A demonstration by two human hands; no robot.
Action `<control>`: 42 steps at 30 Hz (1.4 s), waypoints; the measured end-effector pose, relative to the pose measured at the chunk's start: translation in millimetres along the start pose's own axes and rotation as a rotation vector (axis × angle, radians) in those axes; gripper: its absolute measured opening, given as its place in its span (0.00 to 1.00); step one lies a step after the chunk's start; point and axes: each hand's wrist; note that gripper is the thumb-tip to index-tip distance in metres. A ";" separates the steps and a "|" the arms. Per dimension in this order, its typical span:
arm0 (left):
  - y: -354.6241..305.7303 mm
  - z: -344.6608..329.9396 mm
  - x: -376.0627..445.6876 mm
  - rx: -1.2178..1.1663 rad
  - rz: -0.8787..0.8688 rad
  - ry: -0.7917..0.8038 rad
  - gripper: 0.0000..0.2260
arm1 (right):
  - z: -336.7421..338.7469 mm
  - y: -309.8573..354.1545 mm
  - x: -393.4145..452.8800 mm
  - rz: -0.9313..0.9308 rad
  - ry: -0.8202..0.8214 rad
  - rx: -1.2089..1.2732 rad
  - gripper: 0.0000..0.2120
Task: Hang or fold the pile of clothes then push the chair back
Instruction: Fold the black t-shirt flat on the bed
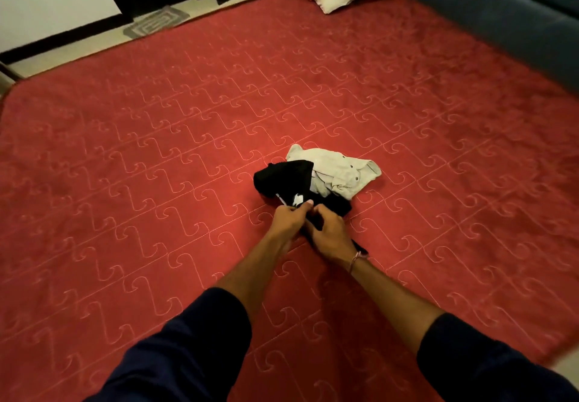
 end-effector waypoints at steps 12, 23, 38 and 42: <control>-84.5 106.6 -76.9 -0.008 -0.171 0.062 0.06 | 19.2 99.3 3.3 0.143 0.036 -0.291 0.25; -185.7 224.6 -209.0 0.315 -0.391 0.196 0.06 | 14.0 241.6 -2.8 0.330 0.312 -0.191 0.19; -224.4 378.0 -375.6 0.434 -0.597 -0.025 0.08 | -38.0 387.7 -116.9 0.394 0.517 0.088 0.13; -210.2 427.5 -412.1 0.708 -0.719 -0.180 0.10 | -34.8 428.1 -134.8 0.487 0.204 0.152 0.06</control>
Point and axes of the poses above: each hand's wrist, its own x-axis towards the middle knuckle, its own z-axis out of the back of the hand, y = z × x
